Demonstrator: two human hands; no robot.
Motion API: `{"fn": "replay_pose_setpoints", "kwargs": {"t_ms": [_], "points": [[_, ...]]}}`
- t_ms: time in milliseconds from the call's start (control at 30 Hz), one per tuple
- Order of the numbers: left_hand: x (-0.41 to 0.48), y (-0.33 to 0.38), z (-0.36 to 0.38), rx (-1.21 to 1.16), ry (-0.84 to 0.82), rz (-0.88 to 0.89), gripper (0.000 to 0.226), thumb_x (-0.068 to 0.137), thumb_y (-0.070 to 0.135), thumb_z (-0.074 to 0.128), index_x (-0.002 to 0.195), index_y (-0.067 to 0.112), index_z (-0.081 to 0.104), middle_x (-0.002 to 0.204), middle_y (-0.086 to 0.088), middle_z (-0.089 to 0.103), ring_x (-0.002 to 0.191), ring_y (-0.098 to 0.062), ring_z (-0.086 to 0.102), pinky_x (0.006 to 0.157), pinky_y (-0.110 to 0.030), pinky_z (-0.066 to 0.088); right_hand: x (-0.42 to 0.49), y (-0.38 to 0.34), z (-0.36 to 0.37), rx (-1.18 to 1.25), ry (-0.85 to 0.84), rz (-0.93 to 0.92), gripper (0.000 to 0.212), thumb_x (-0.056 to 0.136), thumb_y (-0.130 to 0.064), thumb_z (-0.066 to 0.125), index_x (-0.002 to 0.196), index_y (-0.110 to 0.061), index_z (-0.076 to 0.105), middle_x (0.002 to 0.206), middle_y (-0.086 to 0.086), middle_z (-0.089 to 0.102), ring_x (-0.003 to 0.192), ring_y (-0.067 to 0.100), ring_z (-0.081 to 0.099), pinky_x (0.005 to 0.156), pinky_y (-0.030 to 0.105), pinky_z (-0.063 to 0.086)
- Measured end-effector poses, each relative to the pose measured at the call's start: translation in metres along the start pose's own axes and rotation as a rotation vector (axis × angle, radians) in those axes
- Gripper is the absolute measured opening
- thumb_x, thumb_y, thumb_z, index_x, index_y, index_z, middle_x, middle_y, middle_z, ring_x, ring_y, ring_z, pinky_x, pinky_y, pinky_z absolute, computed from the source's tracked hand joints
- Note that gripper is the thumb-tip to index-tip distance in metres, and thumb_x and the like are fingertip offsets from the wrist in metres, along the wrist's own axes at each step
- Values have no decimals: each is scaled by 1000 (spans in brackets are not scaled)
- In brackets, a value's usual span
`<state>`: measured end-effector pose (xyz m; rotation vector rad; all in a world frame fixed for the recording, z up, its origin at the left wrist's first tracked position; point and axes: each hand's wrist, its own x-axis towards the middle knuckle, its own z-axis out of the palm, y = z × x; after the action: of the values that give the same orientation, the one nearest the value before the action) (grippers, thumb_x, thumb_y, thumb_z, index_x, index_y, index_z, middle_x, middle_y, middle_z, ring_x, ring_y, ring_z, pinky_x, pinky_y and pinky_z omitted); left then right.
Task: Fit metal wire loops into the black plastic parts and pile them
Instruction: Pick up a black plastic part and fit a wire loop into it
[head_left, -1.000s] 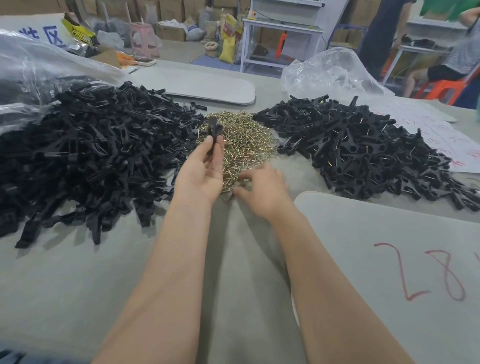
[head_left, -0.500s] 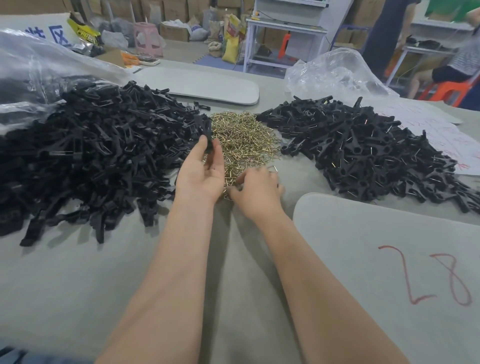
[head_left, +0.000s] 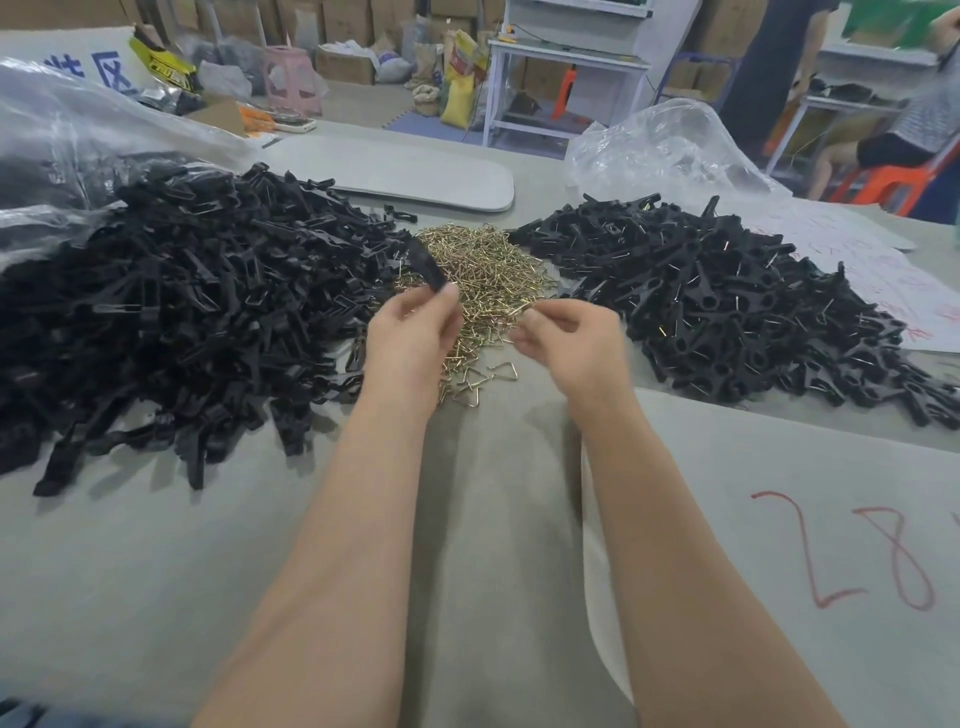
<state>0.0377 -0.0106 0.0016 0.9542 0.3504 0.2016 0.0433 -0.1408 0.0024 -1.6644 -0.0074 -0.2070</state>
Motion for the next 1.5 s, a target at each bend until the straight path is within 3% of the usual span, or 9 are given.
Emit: {"fn": "replay_pose_setpoints", "kwargs": {"t_ms": [67, 167, 333, 433, 533, 1067, 1167, 1300, 1500], "points": [[-3, -6, 3, 496, 45, 275, 19, 85, 16, 69, 99, 16, 57, 88, 5, 60, 77, 1, 58, 76, -11, 47, 1, -5, -9, 112, 34, -5, 16, 91, -2, 58, 80, -13, 62, 72, 1, 66, 65, 7, 67, 66, 17, 55], [-10, -11, 7, 804, -9, 484, 16, 83, 19, 68, 90, 24, 55, 76, 17, 54, 64, 22, 49, 58, 2, 35, 2, -10, -17, 94, 100, -17, 8, 89, -11, 64, 84, -16, 65, 70, -7, 64, 63, 0, 62, 63, 13, 52], [-15, -17, 10, 947, -148, 571, 22, 84, 20, 67, 77, 33, 51, 81, 13, 63, 78, -6, 62, 65, -9, 45, 3, -14, -20, 38, 136, -77, 12, 87, -16, 66, 78, -23, 67, 65, -10, 63, 58, 0, 55, 62, 15, 49], [-13, -20, 9, 1068, -167, 616, 11, 83, 16, 65, 92, 20, 59, 94, 3, 64, 88, -18, 62, 80, -37, 51, 5, -14, -23, -4, 170, -104, 7, 87, -16, 66, 80, -17, 68, 69, -5, 65, 60, 1, 57, 63, 16, 48], [-11, -21, 8, 1162, -149, 678, 19, 83, 14, 65, 102, 16, 61, 101, 4, 59, 92, -20, 61, 82, -37, 49, 6, -13, -25, -45, 175, -109, 5, 86, -15, 67, 82, -14, 69, 66, -6, 64, 54, -5, 54, 60, 13, 45], [-9, -21, 8, 1252, -256, 733, 19, 85, 9, 63, 104, 15, 63, 100, 0, 60, 92, -24, 59, 85, -42, 48, 5, -4, -20, -278, 50, -49, 8, 83, -16, 70, 75, -15, 68, 58, -7, 58, 55, 5, 49, 60, 21, 41], [-9, -18, 5, 1183, -345, 644, 17, 85, 12, 67, 101, 17, 65, 96, 3, 62, 87, -19, 62, 78, -39, 53, 5, -5, -25, -124, -40, 94, 15, 85, -18, 68, 72, -14, 65, 60, -2, 54, 57, 9, 46, 56, 19, 38], [-13, -12, 4, 1022, -467, 561, 16, 82, 12, 72, 92, 23, 65, 86, 9, 65, 73, 1, 62, 62, -9, 47, 3, -8, -36, 329, -300, 475, 25, 77, -34, 72, 86, -13, 61, 69, 2, 61, 57, 12, 58, 54, 21, 50], [-17, -8, 5, 1018, -503, 653, 15, 80, 16, 74, 94, 16, 67, 91, 5, 63, 86, -8, 59, 84, -21, 46, 1, -6, -36, 321, -550, 594, 47, 89, -50, 49, 100, -7, 60, 76, 11, 72, 71, 21, 72, 63, 27, 58]]}}
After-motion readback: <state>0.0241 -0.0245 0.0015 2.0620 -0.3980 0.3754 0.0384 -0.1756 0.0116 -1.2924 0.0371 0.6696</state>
